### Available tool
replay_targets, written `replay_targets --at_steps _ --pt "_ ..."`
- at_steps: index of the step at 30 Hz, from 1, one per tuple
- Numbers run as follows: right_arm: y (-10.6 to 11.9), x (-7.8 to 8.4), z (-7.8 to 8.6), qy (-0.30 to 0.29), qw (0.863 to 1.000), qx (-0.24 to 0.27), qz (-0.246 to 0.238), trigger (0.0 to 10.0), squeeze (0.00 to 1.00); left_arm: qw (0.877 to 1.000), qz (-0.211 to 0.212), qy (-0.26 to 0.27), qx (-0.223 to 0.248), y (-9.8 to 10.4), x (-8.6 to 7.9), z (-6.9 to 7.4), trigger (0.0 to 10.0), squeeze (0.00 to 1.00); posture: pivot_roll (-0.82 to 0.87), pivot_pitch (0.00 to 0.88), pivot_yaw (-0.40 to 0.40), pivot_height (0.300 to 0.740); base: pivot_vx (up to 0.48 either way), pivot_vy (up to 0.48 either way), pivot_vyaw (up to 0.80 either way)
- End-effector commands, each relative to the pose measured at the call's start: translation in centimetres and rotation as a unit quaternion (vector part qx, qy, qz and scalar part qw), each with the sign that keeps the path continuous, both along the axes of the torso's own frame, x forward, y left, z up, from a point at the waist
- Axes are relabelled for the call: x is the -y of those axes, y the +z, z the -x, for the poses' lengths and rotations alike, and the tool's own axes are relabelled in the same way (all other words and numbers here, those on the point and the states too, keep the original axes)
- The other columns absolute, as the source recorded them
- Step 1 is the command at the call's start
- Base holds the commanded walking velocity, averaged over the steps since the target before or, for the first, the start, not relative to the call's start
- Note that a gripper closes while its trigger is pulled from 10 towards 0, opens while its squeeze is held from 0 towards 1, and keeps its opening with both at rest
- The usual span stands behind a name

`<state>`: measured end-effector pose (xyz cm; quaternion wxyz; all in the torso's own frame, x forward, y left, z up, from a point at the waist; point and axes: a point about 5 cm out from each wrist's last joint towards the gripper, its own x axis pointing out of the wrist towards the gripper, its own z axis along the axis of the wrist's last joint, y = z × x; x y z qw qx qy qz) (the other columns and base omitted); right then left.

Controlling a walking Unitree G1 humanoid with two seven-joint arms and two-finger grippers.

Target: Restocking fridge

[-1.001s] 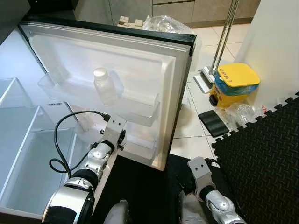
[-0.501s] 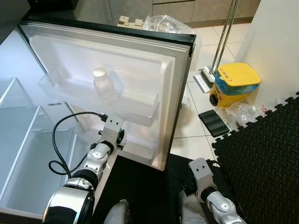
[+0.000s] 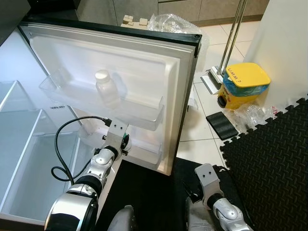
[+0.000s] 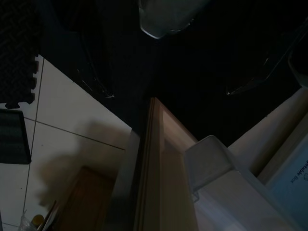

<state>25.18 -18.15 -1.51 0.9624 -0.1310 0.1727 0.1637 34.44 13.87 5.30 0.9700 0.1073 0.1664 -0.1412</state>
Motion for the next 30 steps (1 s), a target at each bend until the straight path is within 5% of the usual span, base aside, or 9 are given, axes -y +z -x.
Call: replay_targets --at_steps 1,6,7,8,16,30 --pt "-0.5 -0.1 0.7 0.001 1.000 -0.009 -0.001 10.0 0.00 0.999 0.004 0.009 -0.041 -1.7 -0.2 1.2 10.0 0.64 -0.12 0.230 0.113 0.646 0.000 0.000 0.00" --pt "-0.4 -0.1 0.5 0.001 1.000 -0.009 -0.001 10.0 0.00 0.999 0.007 0.013 -0.041 -1.7 -0.2 1.1 10.0 0.61 -0.12 0.232 0.111 0.646 0.000 0.000 0.00" --pt "-0.4 -0.1 0.5 0.001 1.000 -0.009 0.000 10.0 0.00 0.999 0.007 0.013 -0.041 -1.7 -0.2 1.1 10.0 0.15 -0.12 0.232 0.110 0.646 0.000 0.000 0.00" --pt "-0.4 -0.1 0.5 0.001 1.000 -0.008 0.000 10.0 0.00 0.999 0.007 0.015 -0.041 -1.7 -0.3 1.1 10.0 0.00 -0.12 0.232 0.108 0.646 0.000 0.000 0.00" --pt "-0.3 -0.1 0.3 0.002 1.000 -0.008 0.001 10.0 0.00 0.999 0.008 0.022 -0.043 -1.8 -0.5 1.1 10.0 0.00 -0.12 0.230 0.108 0.646 0.000 0.000 0.00" --pt "0.2 0.2 -0.4 0.000 1.000 -0.001 0.001 10.0 0.00 0.997 0.017 0.071 0.004 0.1 -5.0 0.4 10.0 0.00 -0.12 0.194 0.089 0.646 0.000 0.000 0.00"
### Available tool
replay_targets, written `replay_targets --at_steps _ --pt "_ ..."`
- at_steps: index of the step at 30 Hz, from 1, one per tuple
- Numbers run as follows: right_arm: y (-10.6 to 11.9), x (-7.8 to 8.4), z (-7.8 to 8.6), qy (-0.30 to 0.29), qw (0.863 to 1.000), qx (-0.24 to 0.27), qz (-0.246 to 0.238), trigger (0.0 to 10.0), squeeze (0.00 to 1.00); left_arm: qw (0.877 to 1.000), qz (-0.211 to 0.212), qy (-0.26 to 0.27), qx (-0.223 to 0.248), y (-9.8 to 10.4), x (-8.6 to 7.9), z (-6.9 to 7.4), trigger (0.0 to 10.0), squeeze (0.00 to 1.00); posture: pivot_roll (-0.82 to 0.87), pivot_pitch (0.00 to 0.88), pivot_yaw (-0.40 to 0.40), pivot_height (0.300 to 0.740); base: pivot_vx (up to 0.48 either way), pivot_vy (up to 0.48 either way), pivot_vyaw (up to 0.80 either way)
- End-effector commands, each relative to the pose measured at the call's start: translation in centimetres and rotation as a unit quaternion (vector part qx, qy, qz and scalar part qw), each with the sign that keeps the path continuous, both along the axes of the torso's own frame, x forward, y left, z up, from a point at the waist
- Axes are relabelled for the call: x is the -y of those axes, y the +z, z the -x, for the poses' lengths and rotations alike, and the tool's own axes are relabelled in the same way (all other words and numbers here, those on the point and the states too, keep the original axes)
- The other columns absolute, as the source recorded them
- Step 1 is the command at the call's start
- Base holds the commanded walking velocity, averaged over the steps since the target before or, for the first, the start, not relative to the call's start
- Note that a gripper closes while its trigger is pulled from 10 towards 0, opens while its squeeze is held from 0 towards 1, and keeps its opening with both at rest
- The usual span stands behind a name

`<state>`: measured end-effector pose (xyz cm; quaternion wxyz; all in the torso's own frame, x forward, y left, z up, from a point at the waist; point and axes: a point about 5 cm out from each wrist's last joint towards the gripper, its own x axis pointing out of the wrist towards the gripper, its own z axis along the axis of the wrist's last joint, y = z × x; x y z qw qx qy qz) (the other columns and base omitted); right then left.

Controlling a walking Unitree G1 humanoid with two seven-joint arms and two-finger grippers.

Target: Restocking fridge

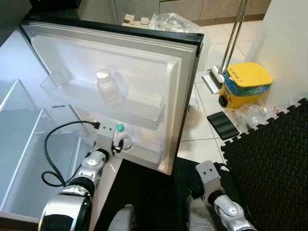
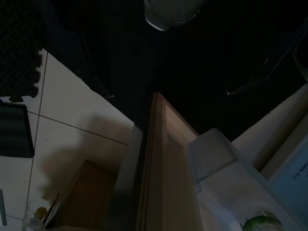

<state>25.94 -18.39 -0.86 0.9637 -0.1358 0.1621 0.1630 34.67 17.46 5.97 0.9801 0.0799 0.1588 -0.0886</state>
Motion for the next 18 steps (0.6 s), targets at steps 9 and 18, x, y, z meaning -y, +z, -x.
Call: replay_targets --at_steps 9,18 --pt "-0.3 -0.4 0.0 0.003 1.000 -0.014 -0.005 10.0 0.00 0.996 0.060 0.044 0.050 1.1 -4.3 0.9 10.0 0.00 -0.10 0.174 0.071 0.646 0.000 0.000 0.00" --pt "0.1 -0.5 -0.6 0.014 1.000 -0.012 -0.005 10.0 0.00 0.989 0.104 0.039 0.101 2.5 -5.8 1.8 10.0 0.00 -0.10 0.151 0.033 0.646 0.000 0.000 0.00"
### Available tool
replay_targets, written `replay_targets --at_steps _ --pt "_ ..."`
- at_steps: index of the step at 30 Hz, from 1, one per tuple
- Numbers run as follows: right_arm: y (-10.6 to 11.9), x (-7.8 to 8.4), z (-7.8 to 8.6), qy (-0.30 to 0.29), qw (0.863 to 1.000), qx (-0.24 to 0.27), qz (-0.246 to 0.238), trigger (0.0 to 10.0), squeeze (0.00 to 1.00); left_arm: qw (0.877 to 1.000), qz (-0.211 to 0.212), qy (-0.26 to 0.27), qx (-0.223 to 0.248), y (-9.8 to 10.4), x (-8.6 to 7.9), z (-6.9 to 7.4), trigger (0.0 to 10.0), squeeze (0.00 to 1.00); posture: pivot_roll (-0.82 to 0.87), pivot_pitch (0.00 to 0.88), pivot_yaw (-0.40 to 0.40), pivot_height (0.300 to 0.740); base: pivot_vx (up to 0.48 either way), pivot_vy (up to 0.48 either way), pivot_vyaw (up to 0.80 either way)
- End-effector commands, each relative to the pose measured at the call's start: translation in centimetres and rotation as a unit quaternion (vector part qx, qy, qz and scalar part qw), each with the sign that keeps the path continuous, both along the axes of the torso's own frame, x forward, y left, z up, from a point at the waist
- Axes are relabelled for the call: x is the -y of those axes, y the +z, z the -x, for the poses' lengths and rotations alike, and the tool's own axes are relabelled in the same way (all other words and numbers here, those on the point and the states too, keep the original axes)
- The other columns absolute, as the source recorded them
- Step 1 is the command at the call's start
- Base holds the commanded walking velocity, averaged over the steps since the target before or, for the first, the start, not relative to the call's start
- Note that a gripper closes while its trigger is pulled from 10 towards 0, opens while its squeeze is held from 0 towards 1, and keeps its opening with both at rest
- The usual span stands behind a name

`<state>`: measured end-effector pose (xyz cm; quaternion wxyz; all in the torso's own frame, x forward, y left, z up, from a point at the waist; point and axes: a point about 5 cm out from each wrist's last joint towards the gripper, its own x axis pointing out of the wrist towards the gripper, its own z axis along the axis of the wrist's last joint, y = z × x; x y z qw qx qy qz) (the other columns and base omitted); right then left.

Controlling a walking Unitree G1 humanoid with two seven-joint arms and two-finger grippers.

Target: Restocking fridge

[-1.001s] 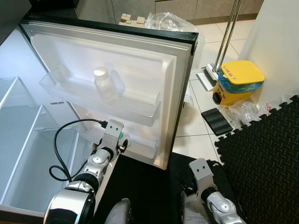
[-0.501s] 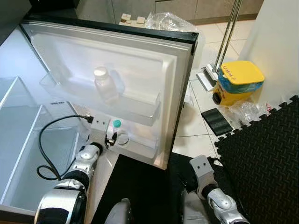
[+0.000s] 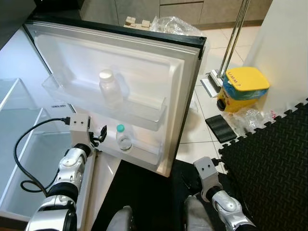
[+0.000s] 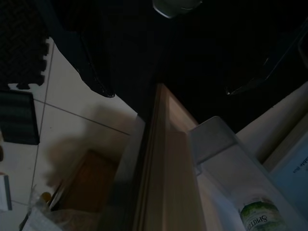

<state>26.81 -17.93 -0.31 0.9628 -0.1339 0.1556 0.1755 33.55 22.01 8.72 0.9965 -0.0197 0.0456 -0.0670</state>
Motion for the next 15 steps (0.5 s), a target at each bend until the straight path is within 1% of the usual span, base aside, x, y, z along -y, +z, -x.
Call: replay_targets --at_steps 1,4,5,6,7,8,10,11,12,14,15 --pt "-0.4 0.0 0.2 0.003 1.000 -0.016 0.000 10.0 0.00 1.000 0.005 0.008 -0.004 -0.2 -1.4 0.9 10.0 0.00 -0.10 0.146 0.026 0.646 0.000 0.000 0.00" --pt "-0.4 0.0 0.2 0.005 1.000 -0.021 0.001 10.0 0.00 1.000 0.021 0.002 -0.005 -0.5 -1.6 1.5 10.0 0.00 -0.10 0.141 0.020 0.646 0.000 0.000 0.00" --pt "-0.4 0.0 0.2 0.005 1.000 -0.021 0.001 10.0 0.00 1.000 0.021 0.002 -0.005 -0.5 -1.6 1.5 10.0 0.00 -0.10 0.141 0.020 0.646 0.000 0.000 0.00" --pt "-0.5 -0.1 0.1 0.007 1.000 -0.024 0.006 10.0 0.00 1.000 0.019 0.002 -0.012 -0.9 -1.7 1.8 10.0 0.00 -0.10 0.138 0.018 0.646 0.000 0.000 0.00" --pt "-0.6 -0.4 0.2 0.018 0.999 -0.027 0.009 10.0 0.00 1.000 0.006 0.014 -0.026 -1.7 -2.1 2.4 10.0 0.00 -0.10 0.133 0.018 0.646 0.000 0.000 0.00" --pt "-0.6 -0.4 0.2 0.018 0.999 -0.027 0.009 10.0 0.00 1.000 0.006 0.014 -0.026 -1.7 -2.1 2.4 10.0 0.00 -0.10 0.133 0.018 0.646 0.000 0.000 0.00" --pt "-0.7 -0.7 0.3 0.026 0.999 -0.031 0.008 10.0 0.00 0.998 -0.013 0.041 -0.044 -3.0 -2.8 3.5 10.0 0.00 -0.10 0.128 0.018 0.646 0.000 0.000 0.00" --pt "-0.7 -0.8 0.3 0.025 0.999 -0.031 0.007 10.0 0.00 0.997 -0.017 0.050 -0.048 -3.4 -3.0 3.9 10.0 0.00 -0.10 0.128 0.018 0.646 0.000 0.000 0.00" --pt "-0.7 -0.8 0.3 0.025 0.999 -0.031 0.007 10.0 0.00 0.997 -0.017 0.050 -0.048 -3.4 -3.0 3.9 10.0 0.00 -0.10 0.128 0.018 0.646 0.000 0.000 0.00" --pt "-0.7 -0.9 0.3 0.024 0.999 -0.031 -0.003 10.0 0.00 0.997 -0.020 0.066 -0.047 -3.7 -3.4 4.5 10.0 0.00 -0.09 0.125 0.017 0.646 0.000 0.000 0.00" --pt "-0.7 -0.9 0.3 0.024 0.999 -0.031 -0.003 10.0 0.00 0.997 -0.020 0.066 -0.047 -3.7 -3.4 4.5 10.0 0.00 -0.09 0.125 0.017 0.646 0.000 0.000 0.00"
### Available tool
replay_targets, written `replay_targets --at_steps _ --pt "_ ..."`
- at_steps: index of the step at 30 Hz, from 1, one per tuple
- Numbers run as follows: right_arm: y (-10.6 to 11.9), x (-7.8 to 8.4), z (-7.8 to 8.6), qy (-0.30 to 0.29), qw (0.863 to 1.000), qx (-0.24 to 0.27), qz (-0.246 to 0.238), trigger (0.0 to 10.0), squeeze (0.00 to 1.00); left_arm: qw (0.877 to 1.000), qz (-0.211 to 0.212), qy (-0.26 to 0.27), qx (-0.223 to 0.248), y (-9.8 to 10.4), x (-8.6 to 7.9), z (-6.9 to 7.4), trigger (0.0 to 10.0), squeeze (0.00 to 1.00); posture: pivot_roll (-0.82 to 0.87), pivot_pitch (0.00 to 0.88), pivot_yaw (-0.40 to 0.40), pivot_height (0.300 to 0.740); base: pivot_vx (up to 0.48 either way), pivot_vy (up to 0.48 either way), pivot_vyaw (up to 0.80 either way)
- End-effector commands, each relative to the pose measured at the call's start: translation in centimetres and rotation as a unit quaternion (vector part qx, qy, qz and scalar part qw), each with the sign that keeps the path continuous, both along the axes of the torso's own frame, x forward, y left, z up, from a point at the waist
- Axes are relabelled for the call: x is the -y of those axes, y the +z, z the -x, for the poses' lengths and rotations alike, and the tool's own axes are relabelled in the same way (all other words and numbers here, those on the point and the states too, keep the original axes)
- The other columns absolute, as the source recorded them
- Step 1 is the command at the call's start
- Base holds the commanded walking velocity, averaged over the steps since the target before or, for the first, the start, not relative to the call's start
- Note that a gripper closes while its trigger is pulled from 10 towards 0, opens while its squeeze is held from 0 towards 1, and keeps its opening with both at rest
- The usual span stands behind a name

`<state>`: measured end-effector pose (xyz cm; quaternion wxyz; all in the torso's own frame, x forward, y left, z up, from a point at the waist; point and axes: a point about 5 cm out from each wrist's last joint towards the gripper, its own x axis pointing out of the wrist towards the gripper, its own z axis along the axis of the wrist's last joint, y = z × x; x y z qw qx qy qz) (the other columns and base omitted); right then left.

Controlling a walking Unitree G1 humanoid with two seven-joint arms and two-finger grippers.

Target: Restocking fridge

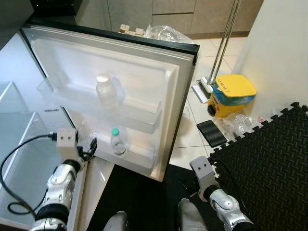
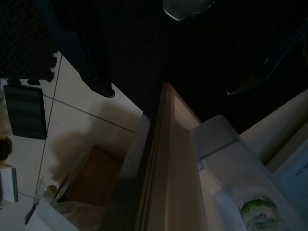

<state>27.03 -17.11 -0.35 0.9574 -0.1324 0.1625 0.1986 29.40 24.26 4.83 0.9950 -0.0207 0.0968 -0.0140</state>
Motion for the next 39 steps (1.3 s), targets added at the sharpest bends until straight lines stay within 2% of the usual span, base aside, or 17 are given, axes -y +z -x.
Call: replay_targets --at_steps 1,5,10,11,12,14,19,29,39 --pt "-0.7 -0.2 0.6 0.003 1.000 -0.021 -0.013 10.0 0.00 1.000 -0.016 0.018 0.003 0.1 -1.2 0.6 10.0 0.00 -0.09 0.124 0.017 0.646 0.000 0.000 0.00" --pt "-0.8 -0.5 0.7 0.007 0.999 -0.024 -0.022 10.0 0.00 0.999 -0.033 0.012 -0.009 -0.7 -1.1 1.5 10.0 0.00 -0.09 0.120 0.021 0.661 0.000 0.000 0.00" --pt "-0.9 -0.6 0.8 0.004 1.000 -0.027 -0.015 10.0 0.00 0.999 -0.035 0.010 -0.017 -1.2 -1.0 1.8 10.0 0.00 -0.09 0.117 0.023 0.666 0.000 0.000 0.00" --pt "-1.1 -0.6 0.9 -0.001 1.000 -0.029 -0.008 10.0 0.00 0.999 -0.033 0.009 -0.029 -2.0 -0.6 2.3 10.0 0.00 -0.09 0.112 0.025 0.666 0.000 0.000 0.00" --pt "-1.1 -0.6 0.9 -0.001 1.000 -0.029 -0.008 10.0 0.00 0.999 -0.033 0.009 -0.029 -2.0 -0.6 2.3 10.0 0.00 -0.09 0.112 0.025 0.666 0.000 0.000 0.00" --pt "-1.8 -1.2 1.7 0.006 0.999 -0.042 0.003 10.0 0.00 0.998 -0.029 0.010 -0.058 -4.2 0.5 3.8 10.0 0.00 -0.09 0.105 0.027 0.666 0.000 0.000 0.00" --pt "-2.1 -1.4 2.1 0.018 0.999 -0.051 -0.003 10.0 0.00 0.998 -0.024 0.011 -0.057 -4.7 1.1 4.4 10.0 0.00 -0.09 0.096 0.018 0.666 0.000 0.000 0.00" --pt "-2.1 -1.7 2.0 0.027 0.998 -0.056 -0.013 10.0 0.00 0.997 -0.029 0.026 -0.064 -5.4 1.2 5.1 10.0 0.00 -0.09 0.087 -0.003 0.666 0.000 0.000 0.00" --pt "-1.4 -1.8 1.2 0.053 0.997 -0.054 -0.015 10.0 0.00 0.997 -0.034 0.032 -0.059 -5.5 1.8 5.0 10.0 0.00 -0.08 0.079 -0.041 0.666 0.000 0.000 0.00"
